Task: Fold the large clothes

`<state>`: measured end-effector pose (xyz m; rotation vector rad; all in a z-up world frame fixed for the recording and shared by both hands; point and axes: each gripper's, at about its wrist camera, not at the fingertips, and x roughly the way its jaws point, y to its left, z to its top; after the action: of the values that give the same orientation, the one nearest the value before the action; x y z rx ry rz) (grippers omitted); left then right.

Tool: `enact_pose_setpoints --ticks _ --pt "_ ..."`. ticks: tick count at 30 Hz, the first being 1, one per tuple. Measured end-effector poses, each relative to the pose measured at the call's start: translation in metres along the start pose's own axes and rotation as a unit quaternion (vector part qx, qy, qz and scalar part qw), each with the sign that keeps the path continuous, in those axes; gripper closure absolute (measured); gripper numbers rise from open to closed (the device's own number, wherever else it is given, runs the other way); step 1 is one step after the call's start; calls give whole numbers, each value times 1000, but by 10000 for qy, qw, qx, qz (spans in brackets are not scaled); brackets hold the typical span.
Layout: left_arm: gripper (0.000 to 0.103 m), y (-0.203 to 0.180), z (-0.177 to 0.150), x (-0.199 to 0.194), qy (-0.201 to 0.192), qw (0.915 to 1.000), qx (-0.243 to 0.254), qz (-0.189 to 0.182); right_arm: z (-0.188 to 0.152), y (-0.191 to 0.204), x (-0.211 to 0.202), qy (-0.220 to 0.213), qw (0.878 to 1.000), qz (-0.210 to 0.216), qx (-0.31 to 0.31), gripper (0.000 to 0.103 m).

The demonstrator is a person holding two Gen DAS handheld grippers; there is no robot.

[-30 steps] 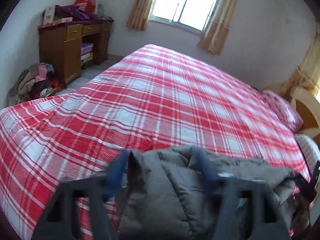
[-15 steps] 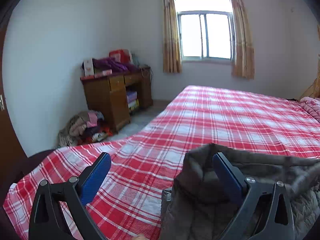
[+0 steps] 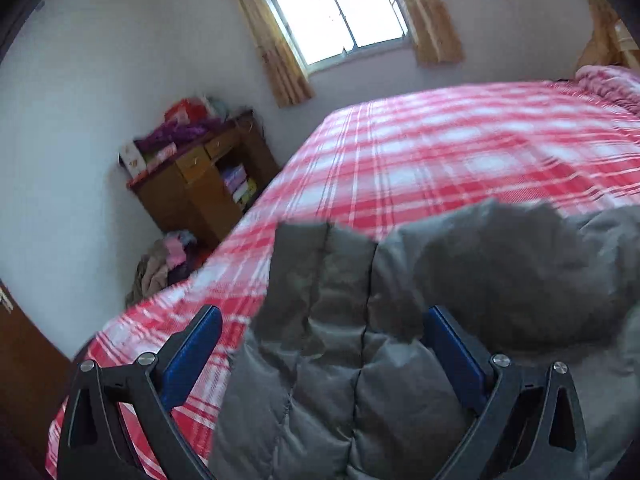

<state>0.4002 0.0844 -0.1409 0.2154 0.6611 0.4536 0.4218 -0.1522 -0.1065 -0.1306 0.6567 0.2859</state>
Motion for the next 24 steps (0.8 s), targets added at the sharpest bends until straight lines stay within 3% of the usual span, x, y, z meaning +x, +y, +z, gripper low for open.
enact_pose_setpoints --ticks 3,14,24 --pt "1 2 -14 35 458 9983 -321 -191 -11 -4 20 80 9998 -206 24 40" --pt "1 5 -26 62 640 9924 -870 -592 -29 -22 38 194 9990 -138 374 40" --pt "1 2 -27 69 848 9893 -965 -695 -33 -22 48 381 9980 -134 496 40"
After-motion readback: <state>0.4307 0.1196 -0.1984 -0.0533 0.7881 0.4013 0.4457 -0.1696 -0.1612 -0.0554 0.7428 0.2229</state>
